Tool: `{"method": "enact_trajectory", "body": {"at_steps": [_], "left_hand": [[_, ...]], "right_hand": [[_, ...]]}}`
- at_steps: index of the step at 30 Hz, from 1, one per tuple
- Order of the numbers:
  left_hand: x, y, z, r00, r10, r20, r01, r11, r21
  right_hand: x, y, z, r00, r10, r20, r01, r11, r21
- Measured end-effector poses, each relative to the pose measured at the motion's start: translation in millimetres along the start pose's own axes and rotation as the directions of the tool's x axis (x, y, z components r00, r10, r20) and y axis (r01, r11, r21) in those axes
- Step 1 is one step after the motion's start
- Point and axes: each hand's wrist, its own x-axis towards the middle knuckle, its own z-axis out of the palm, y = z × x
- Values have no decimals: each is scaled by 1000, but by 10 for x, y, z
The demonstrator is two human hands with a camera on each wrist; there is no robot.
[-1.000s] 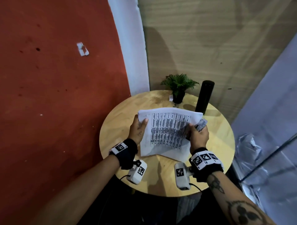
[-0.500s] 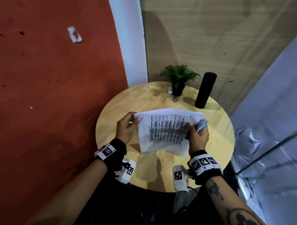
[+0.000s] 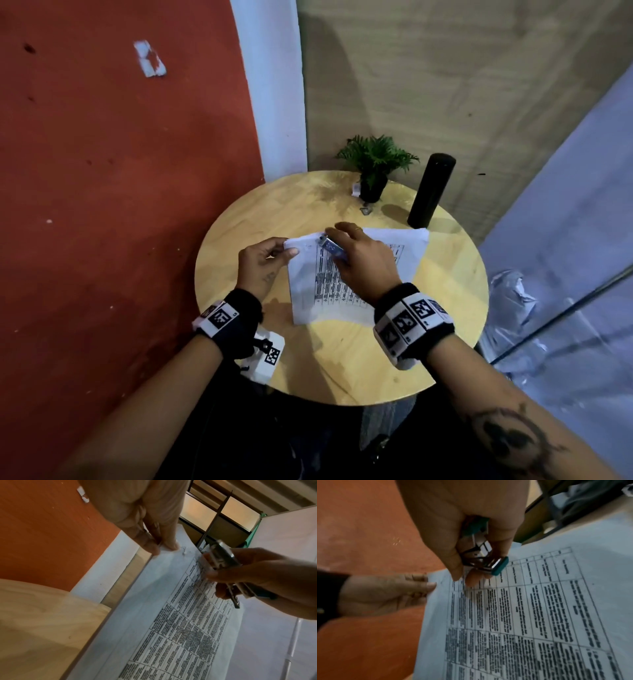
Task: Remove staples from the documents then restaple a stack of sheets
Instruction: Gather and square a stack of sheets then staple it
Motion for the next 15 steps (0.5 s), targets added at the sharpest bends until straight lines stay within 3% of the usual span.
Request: {"method": "enact_trajectory", "body": {"at_steps": [9,15], "left_hand": [[16,71,-48,999,48,16,-49,996,77],[-24,99,-84,998,58,18,-60,991,116]], "right_hand": [[106,-64,-69,995,39,90,-28,992,-123],[96,-109,-32,996,62,64,-58,997,-60]]}}
